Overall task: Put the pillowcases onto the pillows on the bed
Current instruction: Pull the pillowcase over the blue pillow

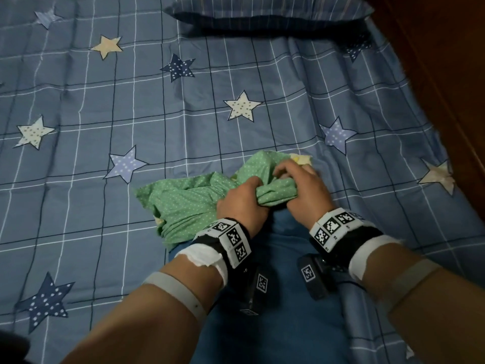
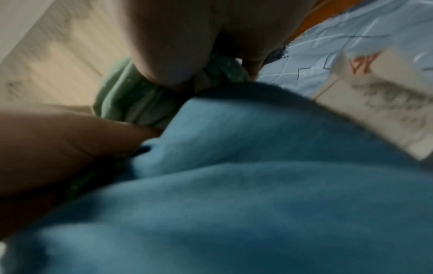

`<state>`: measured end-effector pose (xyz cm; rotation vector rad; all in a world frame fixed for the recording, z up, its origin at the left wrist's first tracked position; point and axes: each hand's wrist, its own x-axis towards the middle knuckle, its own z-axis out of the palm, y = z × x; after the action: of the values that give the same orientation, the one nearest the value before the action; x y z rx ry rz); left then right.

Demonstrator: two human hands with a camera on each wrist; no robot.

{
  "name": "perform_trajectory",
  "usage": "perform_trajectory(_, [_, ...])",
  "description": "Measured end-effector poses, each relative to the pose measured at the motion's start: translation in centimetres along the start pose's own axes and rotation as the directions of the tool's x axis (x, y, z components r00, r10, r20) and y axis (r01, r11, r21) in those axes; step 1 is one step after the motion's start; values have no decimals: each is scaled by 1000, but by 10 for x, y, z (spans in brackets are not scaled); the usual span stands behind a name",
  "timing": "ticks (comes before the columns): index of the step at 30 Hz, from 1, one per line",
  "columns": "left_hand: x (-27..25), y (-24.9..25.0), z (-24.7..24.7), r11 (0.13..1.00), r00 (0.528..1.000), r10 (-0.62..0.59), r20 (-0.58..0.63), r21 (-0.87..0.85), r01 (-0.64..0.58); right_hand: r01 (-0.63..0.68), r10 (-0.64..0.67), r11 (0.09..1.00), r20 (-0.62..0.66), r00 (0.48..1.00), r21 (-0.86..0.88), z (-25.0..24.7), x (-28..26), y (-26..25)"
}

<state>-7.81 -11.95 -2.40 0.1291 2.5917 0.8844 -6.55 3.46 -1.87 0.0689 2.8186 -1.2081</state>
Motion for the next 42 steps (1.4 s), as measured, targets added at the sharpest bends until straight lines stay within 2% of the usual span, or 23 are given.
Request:
perform_trajectory(3, [1,5,1,999,1000,-12,11,41,11,65,-46,989,143,989,-130,-9,-2,12])
perform_trajectory(6, [0,7,5,996,999,-39,-31,-80,37,103,-79,986,181,980,-131,-14,0,15])
perform_trajectory(8, [1,11,8,994,999,-41,-21,-101,38,93,-68,987,181,981,-134,-12,5,16])
perform_trajectory(11, [5,18,10,1000,1000,-21,8,-13,21,7,-5,994,19,1000,-112,-5,14,20])
perform_trajectory(14, [8,22,15,988,1000,-14,23,153,10,-31,0,984,-177,984,-174,0,14,32])
perform_trajectory(16, [8,26,21,967,999,-4,34,254,-5,-81,35,974,-214,976,-211,0,9,45])
perform_trajectory(20, [10,37,34,909,993,-35,113,416,-15,-244,239,915,-56,969,-321,-1,5,64])
perform_trajectory(23, [10,41,38,872,986,-33,161,486,-50,-297,317,915,31,948,-273,-6,6,66])
perform_trajectory(29, [7,38,28,879,991,41,131,466,-98,-216,233,964,104,967,-156,-15,-2,63])
perform_trajectory(33, [8,32,13,931,998,54,9,360,-54,-116,171,942,153,973,-316,-16,-11,56])
perform_trajectory(36, [8,24,4,940,995,64,-77,340,-34,-82,155,914,155,976,-398,-9,-21,45])
perform_trajectory(39, [7,20,6,940,992,64,-110,340,-23,0,46,875,83,996,-485,-2,-30,40])
perform_trajectory(42, [10,21,14,934,989,105,-103,353,-62,27,-83,851,-84,993,-525,-9,-31,40])
